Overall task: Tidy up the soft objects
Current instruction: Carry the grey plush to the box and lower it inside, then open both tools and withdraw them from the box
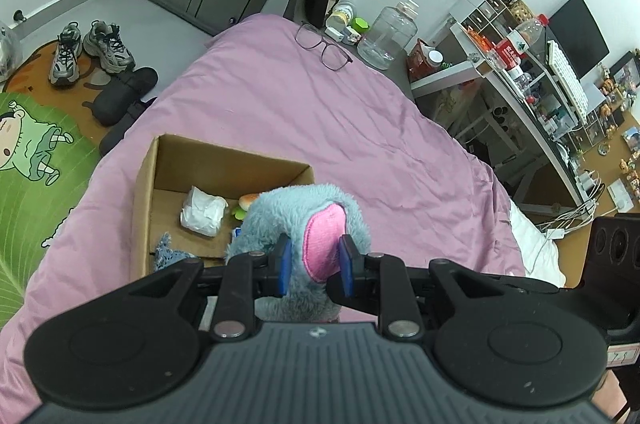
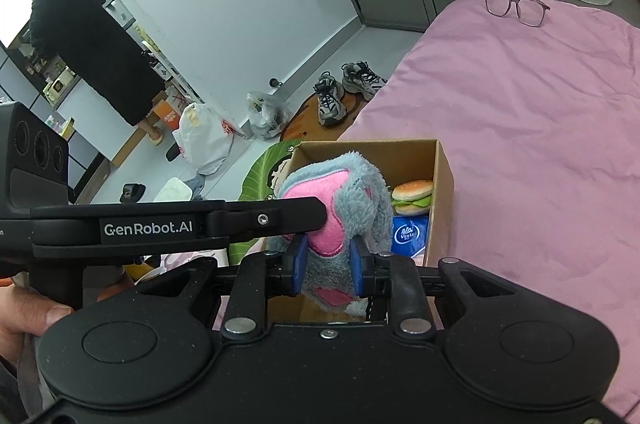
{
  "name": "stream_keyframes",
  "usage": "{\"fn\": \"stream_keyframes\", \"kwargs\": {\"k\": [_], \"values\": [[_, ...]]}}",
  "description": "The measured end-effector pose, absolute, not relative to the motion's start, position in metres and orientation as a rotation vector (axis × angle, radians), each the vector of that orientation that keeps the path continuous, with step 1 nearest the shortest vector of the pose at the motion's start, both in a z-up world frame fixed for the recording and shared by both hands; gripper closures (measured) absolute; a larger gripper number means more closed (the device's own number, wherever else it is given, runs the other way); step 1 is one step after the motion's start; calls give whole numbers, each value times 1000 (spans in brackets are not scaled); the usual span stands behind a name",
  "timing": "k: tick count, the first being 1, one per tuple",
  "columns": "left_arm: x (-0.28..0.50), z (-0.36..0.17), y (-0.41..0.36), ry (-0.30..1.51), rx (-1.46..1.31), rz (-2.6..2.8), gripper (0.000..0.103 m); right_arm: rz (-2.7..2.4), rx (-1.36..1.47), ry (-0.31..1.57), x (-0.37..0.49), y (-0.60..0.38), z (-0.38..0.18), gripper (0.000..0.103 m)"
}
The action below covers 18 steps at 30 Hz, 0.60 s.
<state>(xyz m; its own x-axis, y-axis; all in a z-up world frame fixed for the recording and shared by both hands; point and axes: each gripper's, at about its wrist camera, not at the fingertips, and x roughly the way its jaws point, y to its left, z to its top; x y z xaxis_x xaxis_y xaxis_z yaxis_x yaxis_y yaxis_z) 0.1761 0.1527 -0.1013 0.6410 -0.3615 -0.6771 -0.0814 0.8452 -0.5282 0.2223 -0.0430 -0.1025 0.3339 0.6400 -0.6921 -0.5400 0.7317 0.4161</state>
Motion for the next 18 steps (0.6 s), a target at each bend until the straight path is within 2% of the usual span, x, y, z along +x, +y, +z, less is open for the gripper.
{"fn": "stream_keyframes", "kwargs": {"k": [8,10,18], "values": [[188,-110,166,876,-572,-144,79,775,142,974,236,-29,-112,80],[191,-113,171,883,-576,-133,79,784,149,984,240,-25,-115,75],[196,-126,180,944,-546,-22,76,761,154,1007,250,-35,-118,68]]}}
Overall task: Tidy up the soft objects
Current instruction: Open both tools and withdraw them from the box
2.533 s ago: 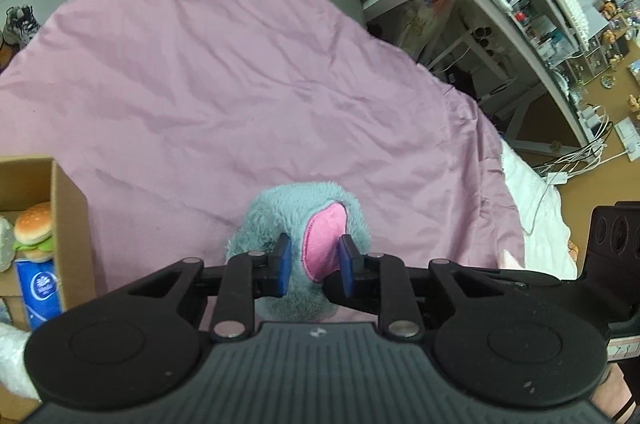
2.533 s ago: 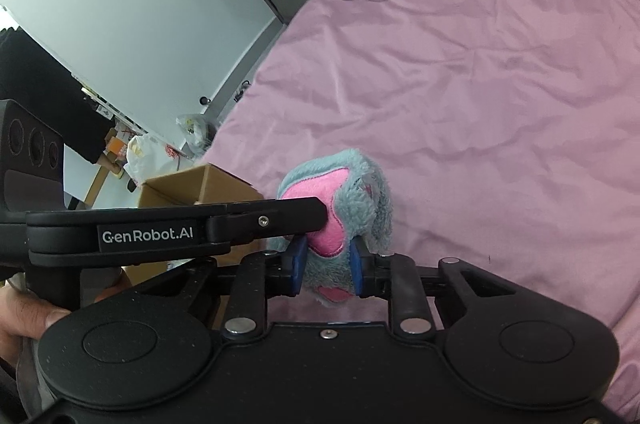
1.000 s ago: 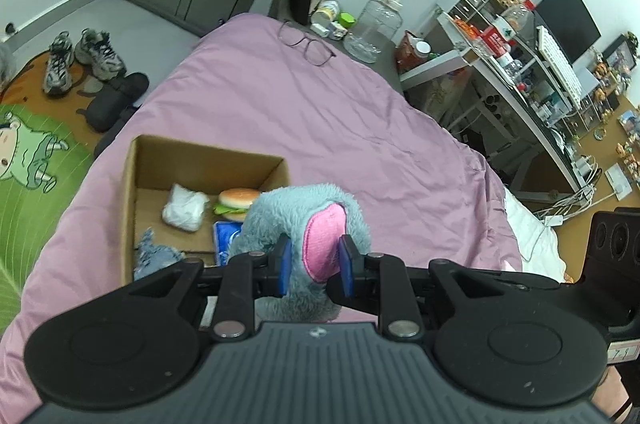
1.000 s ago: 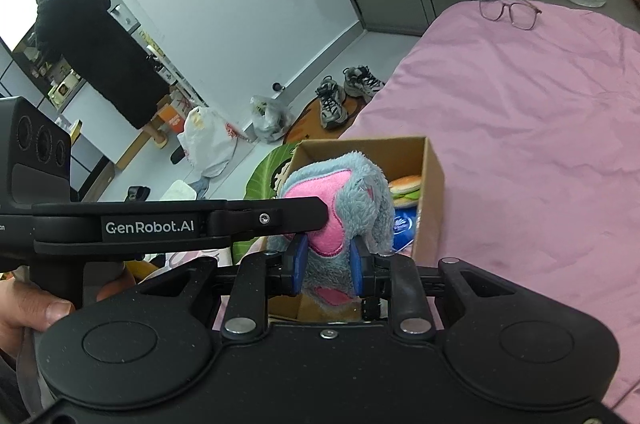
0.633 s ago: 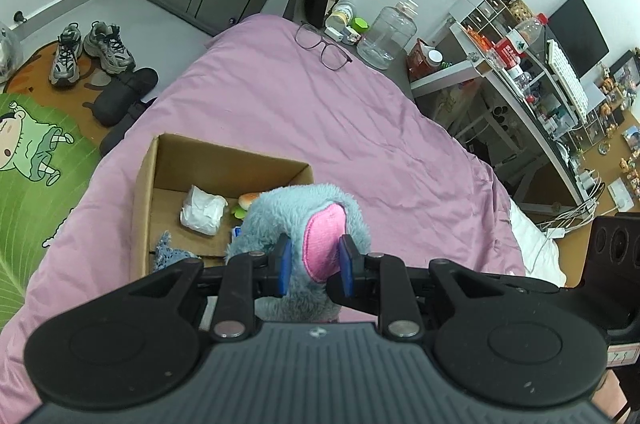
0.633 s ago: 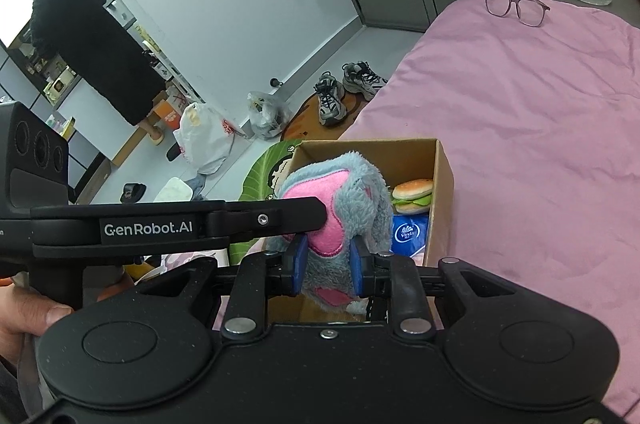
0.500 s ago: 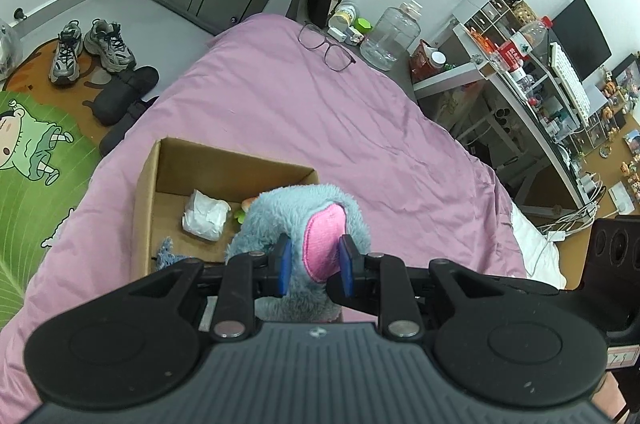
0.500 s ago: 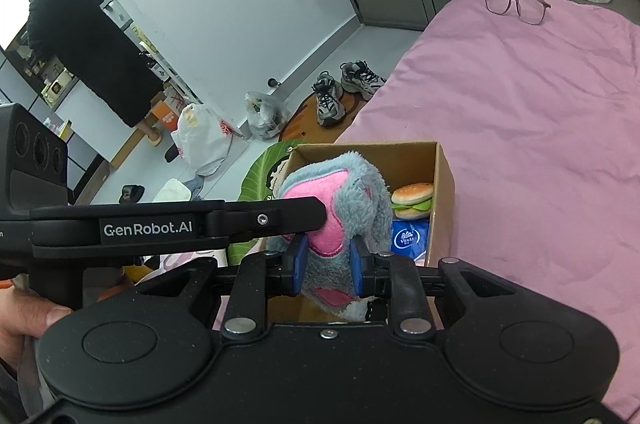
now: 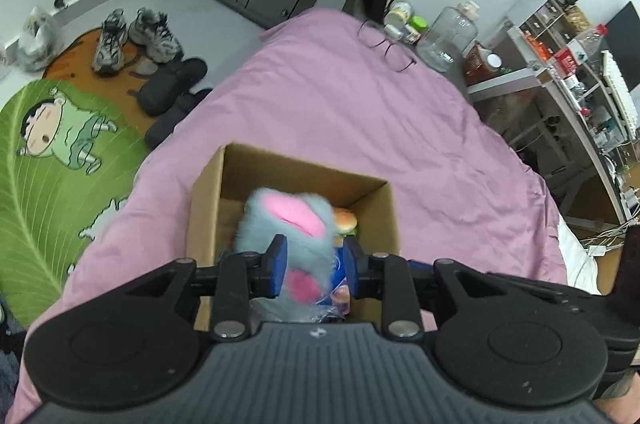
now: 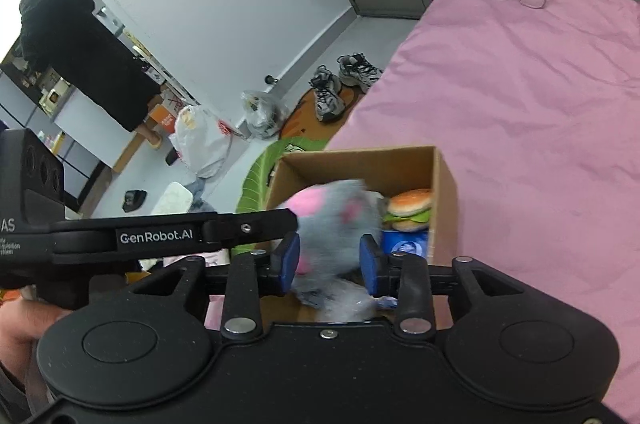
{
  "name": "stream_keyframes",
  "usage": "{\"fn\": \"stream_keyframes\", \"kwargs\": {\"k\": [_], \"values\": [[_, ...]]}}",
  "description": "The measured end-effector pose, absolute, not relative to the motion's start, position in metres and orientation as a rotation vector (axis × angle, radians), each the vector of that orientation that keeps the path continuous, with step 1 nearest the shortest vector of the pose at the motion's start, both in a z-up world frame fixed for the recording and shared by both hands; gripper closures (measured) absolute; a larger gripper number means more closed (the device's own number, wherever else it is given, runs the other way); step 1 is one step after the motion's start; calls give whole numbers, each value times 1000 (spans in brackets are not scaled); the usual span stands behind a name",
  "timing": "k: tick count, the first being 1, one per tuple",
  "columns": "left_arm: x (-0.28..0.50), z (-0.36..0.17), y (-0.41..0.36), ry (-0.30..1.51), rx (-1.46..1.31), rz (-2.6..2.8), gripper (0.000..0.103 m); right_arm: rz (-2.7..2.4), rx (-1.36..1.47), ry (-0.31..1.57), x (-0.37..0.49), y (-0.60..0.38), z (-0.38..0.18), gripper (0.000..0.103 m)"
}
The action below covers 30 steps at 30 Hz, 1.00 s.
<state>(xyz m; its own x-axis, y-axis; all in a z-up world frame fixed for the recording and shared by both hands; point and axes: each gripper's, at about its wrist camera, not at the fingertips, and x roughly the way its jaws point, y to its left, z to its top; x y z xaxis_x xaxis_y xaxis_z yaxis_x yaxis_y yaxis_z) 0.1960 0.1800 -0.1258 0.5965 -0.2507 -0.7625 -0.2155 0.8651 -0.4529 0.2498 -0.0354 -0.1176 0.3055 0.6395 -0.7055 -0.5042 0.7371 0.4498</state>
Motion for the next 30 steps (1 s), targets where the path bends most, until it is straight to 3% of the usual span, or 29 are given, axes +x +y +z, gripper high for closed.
{"fn": "stream_keyframes", "kwargs": {"k": [7,12,20,30], "values": [[201,-113,169,949,-499,-8,75,709,148,1033,245,-66,-113,66],[201,-101,153,956,-440,-8,63,671,157,1026,238,-91,-105,61],[190,-83,132,989,-371,-18,40,629,188,996,228,-129,-84,44],[162,-48,111,976,-334,-22,23,630,197,942,207,-154,-50,20]]}}
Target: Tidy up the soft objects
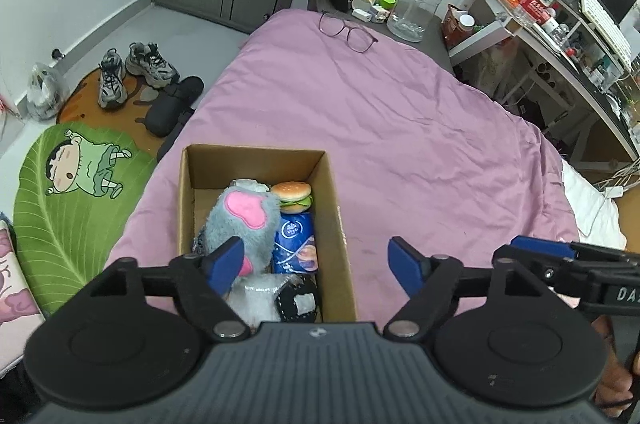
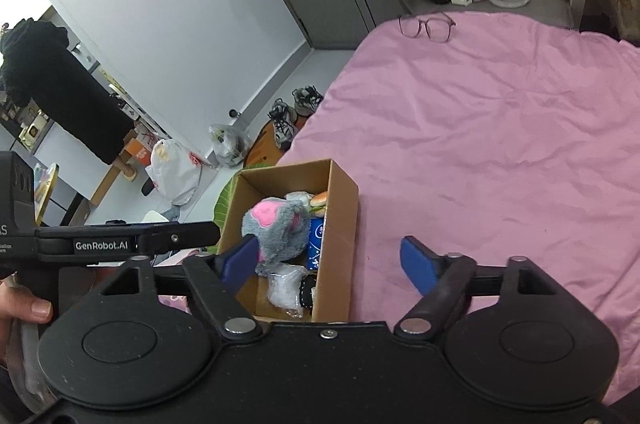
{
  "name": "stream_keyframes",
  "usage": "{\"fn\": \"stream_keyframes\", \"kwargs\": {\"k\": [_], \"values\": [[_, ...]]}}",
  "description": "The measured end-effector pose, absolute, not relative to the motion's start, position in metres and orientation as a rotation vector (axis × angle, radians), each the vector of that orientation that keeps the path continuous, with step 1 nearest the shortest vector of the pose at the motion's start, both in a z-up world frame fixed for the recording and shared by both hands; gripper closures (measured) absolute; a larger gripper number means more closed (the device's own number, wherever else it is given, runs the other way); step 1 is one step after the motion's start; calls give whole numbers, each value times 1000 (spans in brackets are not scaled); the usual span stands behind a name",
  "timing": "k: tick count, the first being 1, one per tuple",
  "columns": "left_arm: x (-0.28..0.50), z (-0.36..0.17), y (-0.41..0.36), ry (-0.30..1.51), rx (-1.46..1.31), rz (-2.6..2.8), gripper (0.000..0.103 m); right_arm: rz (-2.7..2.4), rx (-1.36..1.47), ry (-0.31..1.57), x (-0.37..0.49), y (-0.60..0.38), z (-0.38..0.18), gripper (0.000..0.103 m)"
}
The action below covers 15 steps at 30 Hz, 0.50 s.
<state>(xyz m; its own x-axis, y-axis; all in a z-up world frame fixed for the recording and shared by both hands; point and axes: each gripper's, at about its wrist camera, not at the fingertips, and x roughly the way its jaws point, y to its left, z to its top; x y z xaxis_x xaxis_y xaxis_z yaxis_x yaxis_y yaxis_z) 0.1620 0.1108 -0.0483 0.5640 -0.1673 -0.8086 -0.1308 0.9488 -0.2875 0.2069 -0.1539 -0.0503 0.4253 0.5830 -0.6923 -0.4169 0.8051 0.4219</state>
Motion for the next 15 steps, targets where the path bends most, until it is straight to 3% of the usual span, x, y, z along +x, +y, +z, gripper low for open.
{"fn": "stream_keyframes", "kwargs": {"k": [9,15], "values": [[132,-26,90,977,-301,-11,16,603,174,916,181,-178,-27,1],[110,-9,78,962,-274,-8,14,579,153,916,162,-192,-13,0]]}}
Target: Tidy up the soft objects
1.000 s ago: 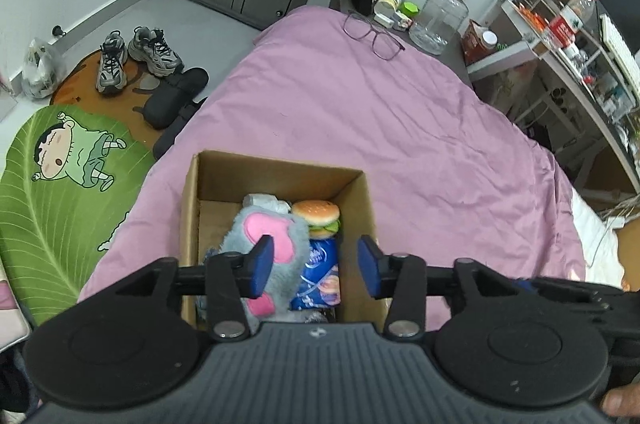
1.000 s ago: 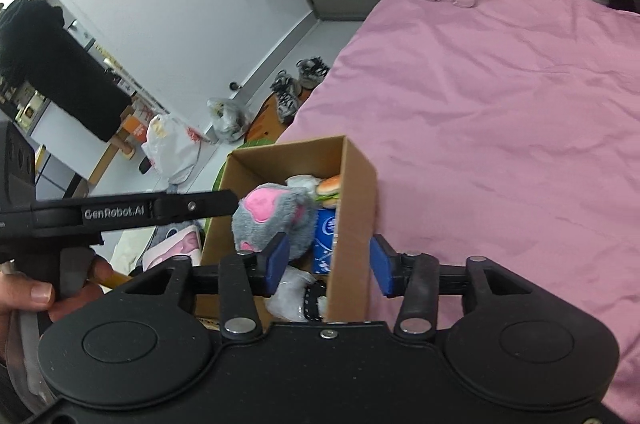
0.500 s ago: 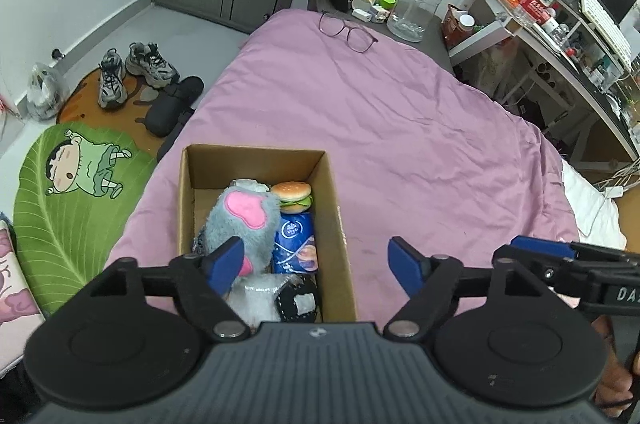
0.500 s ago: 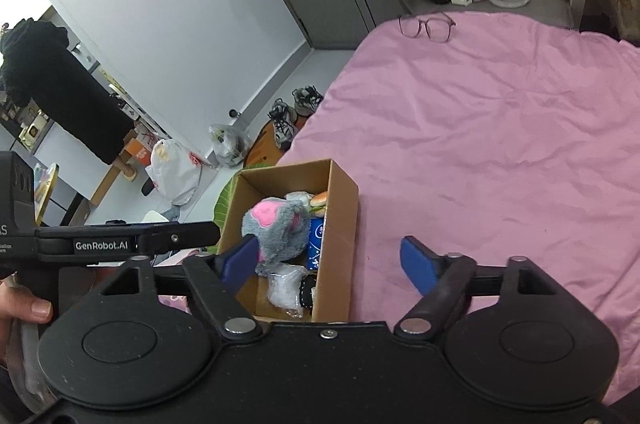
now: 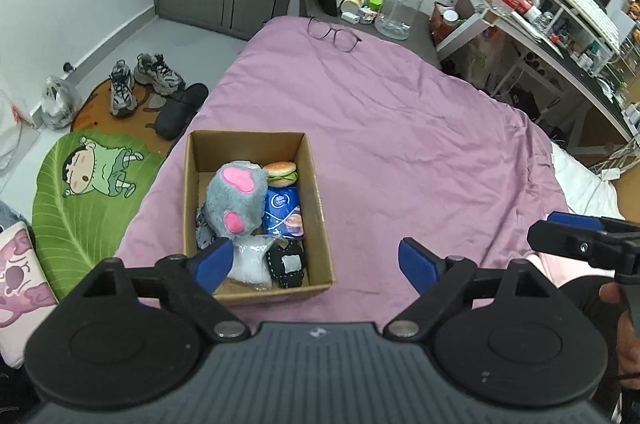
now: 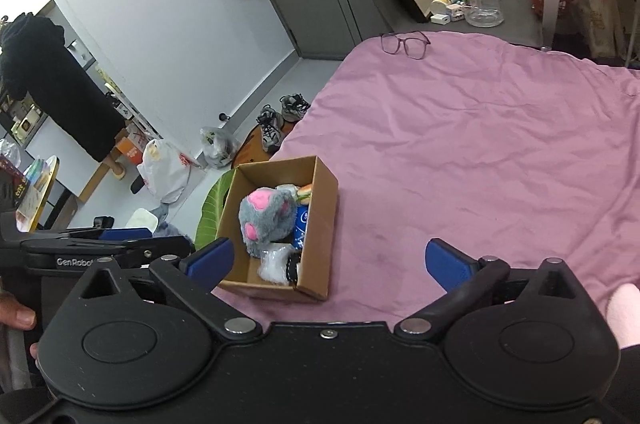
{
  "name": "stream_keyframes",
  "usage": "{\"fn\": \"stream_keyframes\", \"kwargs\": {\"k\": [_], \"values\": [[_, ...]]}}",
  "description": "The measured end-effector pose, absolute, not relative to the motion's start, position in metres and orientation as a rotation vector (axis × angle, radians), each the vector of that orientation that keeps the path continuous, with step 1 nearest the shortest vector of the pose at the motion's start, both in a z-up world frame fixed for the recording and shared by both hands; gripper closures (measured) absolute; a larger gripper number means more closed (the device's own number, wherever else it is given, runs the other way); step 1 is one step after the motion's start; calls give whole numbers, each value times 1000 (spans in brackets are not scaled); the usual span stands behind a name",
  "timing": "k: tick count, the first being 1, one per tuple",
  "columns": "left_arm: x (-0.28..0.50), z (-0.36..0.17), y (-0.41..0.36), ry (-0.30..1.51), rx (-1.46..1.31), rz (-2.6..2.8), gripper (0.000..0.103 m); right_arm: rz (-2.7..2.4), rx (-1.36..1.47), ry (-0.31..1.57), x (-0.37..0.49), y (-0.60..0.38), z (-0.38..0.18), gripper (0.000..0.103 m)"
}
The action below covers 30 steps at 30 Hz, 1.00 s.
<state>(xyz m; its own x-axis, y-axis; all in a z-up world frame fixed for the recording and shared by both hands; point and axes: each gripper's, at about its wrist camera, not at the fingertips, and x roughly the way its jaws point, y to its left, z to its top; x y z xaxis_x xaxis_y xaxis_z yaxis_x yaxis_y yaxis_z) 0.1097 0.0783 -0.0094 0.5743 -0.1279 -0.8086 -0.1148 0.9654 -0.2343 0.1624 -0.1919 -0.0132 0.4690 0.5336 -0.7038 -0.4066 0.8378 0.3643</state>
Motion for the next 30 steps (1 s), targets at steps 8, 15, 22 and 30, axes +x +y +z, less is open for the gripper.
{"fn": "stream_keyframes", "kwargs": {"k": [8,15,22,30], "values": [[79,5,60,941,-255,10,11,536,145,883,137,-214,2,0],[51,18,44,904,-243,22,8,524,111,849,111,-226,13,0],[27,31,28,866,-228,25,8,531,83,829,94,-239,17,0],[10,39,17,828,-239,28,8,531,102,799,80,-259,23,0]]}}
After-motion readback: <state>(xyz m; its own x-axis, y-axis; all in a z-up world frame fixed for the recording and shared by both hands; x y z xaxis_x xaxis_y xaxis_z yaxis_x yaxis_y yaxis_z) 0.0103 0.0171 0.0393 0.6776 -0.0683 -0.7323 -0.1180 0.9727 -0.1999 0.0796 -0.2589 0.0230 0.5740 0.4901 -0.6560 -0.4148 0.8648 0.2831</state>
